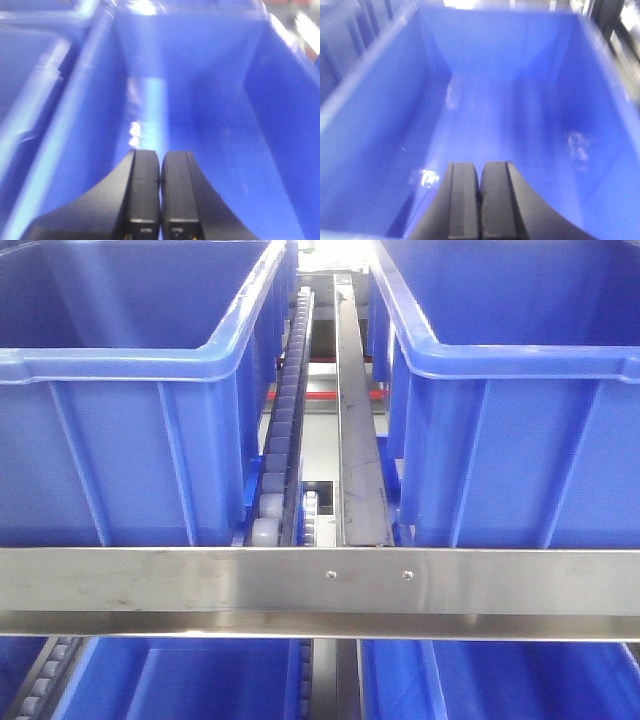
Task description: Pick and sort blue part to right shelf
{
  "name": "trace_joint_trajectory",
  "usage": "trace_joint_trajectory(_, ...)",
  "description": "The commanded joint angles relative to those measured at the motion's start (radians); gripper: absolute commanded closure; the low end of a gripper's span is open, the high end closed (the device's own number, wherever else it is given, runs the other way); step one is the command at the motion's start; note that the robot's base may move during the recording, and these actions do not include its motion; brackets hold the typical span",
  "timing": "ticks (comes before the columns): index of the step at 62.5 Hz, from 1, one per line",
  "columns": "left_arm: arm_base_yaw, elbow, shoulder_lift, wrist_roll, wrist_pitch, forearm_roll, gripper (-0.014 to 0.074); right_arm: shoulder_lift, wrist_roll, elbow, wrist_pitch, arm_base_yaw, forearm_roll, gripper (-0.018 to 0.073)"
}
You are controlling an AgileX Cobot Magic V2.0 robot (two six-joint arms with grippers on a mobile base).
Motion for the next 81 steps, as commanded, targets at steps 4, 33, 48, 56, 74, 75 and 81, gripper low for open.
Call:
trace_joint_trajectory(4, 0.004, 0.06, -0.168, 0.0, -0.081, -0.011, 0.0463, -0.113, -0.01, 0.032, -0.101, -0.004, -0.01, 0.0531)
trace_joint_trajectory(33, 0.004, 0.173, -0.435, 0.0, -0.083, -0.009, 0.0463, -0.305, -0.01, 0.093, -0.092, -0.004, -0.01, 0.0531)
trace_joint_trajectory(48, 0.004, 0.173, -0.435, 0.0, -0.083, -0.009, 0.0463, -0.305, -0.01, 0.093, -0.092, -0.004, -0.01, 0.0531)
trace_joint_trajectory(56, 0.004, 0.173, -0.435, 0.0, -0.083, -0.009, 0.0463, -0.305, -0.01, 0.093, -0.092, -0.004, -0.01, 0.0531)
trace_joint_trajectory(74, 0.004, 0.173, -0.435, 0.0, -0.083, -0.009, 0.0463, -0.404, -0.01, 0.181, -0.099, -0.005, -0.009, 0.0531)
trace_joint_trajectory(75, 0.004, 0.173, -0.435, 0.0, -0.083, -0.009, 0.0463, -0.414, -0.01, 0.189, -0.098, -0.007, -0.009, 0.0531)
trace_joint_trajectory(81, 0.004, 0.173, -0.435, 0.0, -0.083, -0.009, 0.0463, -0.499, -0.01, 0.267, -0.098, -0.026, 0.028, 0.0531)
